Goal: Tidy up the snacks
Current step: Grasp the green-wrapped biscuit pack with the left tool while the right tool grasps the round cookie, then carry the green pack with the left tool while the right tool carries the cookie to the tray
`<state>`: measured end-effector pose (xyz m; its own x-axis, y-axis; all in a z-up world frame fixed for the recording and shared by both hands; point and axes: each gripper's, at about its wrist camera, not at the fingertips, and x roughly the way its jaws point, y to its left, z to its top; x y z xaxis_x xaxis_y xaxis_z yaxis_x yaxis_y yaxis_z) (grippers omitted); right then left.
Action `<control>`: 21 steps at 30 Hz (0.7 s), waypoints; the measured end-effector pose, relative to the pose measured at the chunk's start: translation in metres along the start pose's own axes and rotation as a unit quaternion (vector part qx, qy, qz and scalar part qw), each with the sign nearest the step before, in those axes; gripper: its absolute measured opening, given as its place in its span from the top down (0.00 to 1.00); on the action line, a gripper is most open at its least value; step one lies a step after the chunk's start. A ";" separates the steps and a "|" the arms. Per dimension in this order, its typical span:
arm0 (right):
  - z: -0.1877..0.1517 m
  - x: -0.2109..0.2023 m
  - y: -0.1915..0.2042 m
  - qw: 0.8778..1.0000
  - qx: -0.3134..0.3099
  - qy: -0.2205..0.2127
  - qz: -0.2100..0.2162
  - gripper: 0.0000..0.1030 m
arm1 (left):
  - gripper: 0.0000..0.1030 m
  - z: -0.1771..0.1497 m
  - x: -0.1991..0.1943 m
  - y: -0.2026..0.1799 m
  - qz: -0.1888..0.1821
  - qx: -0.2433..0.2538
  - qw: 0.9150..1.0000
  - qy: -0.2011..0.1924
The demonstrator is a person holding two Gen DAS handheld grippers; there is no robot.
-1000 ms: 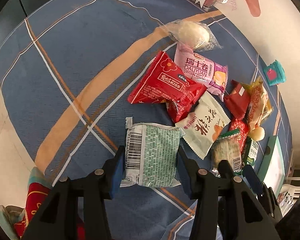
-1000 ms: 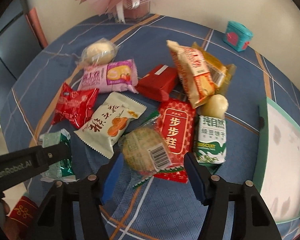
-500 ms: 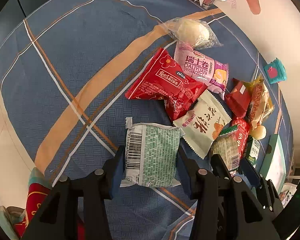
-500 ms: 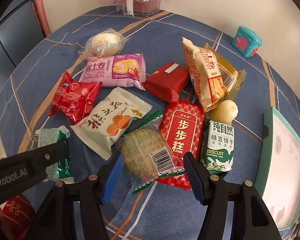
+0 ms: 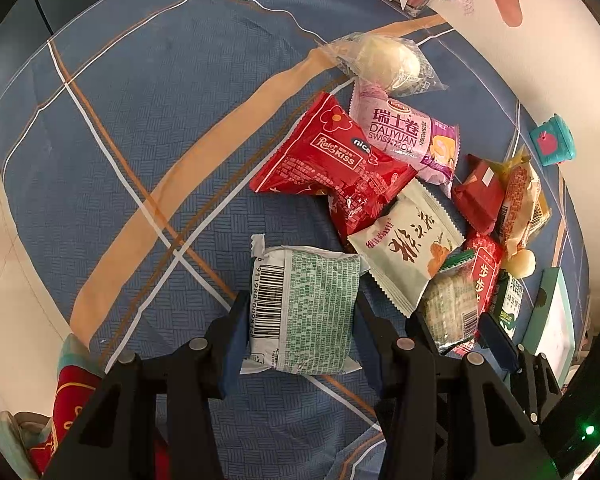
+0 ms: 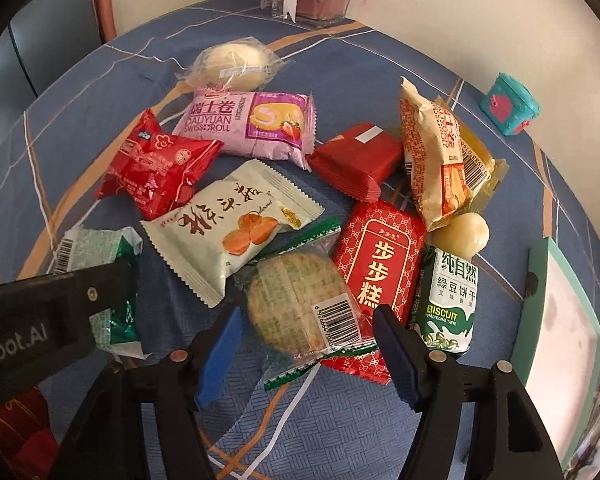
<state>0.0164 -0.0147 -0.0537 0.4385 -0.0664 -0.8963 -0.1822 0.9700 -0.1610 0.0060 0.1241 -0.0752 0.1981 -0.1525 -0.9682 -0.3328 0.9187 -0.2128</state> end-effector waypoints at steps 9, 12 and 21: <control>0.001 -0.005 -0.016 0.999 0.041 0.002 0.021 0.47 | 0.51 -0.001 -0.002 -0.005 0.006 0.005 1.000 -0.005; -0.002 -0.010 -0.021 0.998 0.054 0.002 0.032 0.48 | 0.51 -0.002 -0.004 -0.010 0.008 0.010 1.000 -0.011; -0.011 -0.030 -0.056 0.991 0.110 -0.020 0.074 0.49 | 0.51 -0.006 -0.017 -0.022 0.008 0.025 0.999 -0.039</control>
<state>0.0039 -0.0691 -0.0219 0.4560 0.0861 -0.8858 -0.0524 0.9962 0.0699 0.0047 0.1045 -0.0552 0.2657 -0.1104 -0.9577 -0.2901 0.9382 -0.1886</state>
